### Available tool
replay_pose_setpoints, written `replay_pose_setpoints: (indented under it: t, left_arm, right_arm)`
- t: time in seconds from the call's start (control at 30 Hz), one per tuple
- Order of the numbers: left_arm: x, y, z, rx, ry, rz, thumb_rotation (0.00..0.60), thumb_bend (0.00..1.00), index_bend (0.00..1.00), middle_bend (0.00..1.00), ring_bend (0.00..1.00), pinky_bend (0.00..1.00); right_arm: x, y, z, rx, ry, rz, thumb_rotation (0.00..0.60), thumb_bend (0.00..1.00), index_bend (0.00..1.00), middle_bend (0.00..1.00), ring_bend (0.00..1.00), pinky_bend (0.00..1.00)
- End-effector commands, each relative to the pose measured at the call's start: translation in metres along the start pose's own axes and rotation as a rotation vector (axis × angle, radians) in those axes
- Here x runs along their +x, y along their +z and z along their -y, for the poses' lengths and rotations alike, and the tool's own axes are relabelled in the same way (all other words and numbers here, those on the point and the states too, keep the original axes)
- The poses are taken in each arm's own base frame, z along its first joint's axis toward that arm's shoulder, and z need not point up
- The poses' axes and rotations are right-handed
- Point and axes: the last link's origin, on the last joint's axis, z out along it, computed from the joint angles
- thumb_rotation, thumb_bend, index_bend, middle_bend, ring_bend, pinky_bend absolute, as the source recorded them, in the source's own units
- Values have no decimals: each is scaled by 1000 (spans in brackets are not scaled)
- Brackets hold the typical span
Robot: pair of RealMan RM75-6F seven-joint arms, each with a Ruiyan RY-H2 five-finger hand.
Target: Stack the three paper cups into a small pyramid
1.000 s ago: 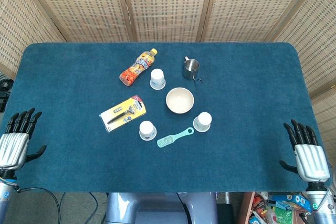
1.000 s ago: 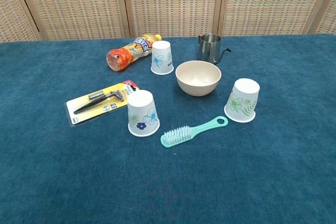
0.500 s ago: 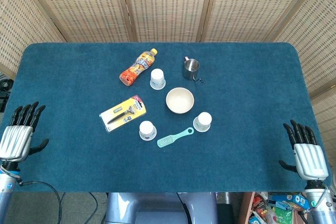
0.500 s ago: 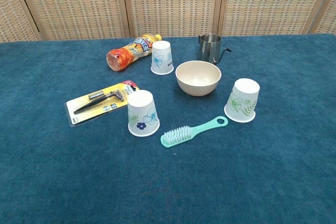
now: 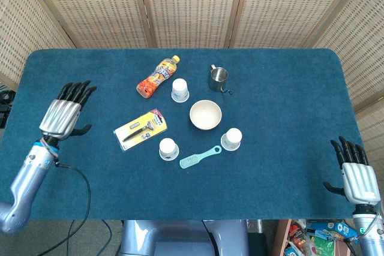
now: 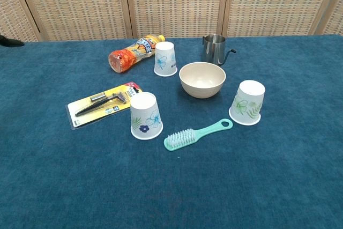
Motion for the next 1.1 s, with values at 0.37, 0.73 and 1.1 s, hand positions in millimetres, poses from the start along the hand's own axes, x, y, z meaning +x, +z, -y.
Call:
replay_pose_setpoints:
  t: [0.37, 0.73, 1.1]
  left_arm:
    - [11, 119, -53, -12, 92, 145, 600, 269, 82, 0, 0, 0]
    - [-2, 187, -104, -11, 127, 220, 600, 269, 137, 0, 0, 0]
    - [-10, 221, -155, -67, 125, 255, 600, 269, 141, 0, 0, 0]
  right_arm:
    - [-2, 6, -8, -29, 14, -4, 600, 97, 0, 0, 0, 0]
    - [-2, 9, -23, -87, 9, -15, 600, 97, 0, 0, 0, 0]
    - [-4, 13, -38, -140, 7, -17, 600, 97, 0, 0, 0, 0]
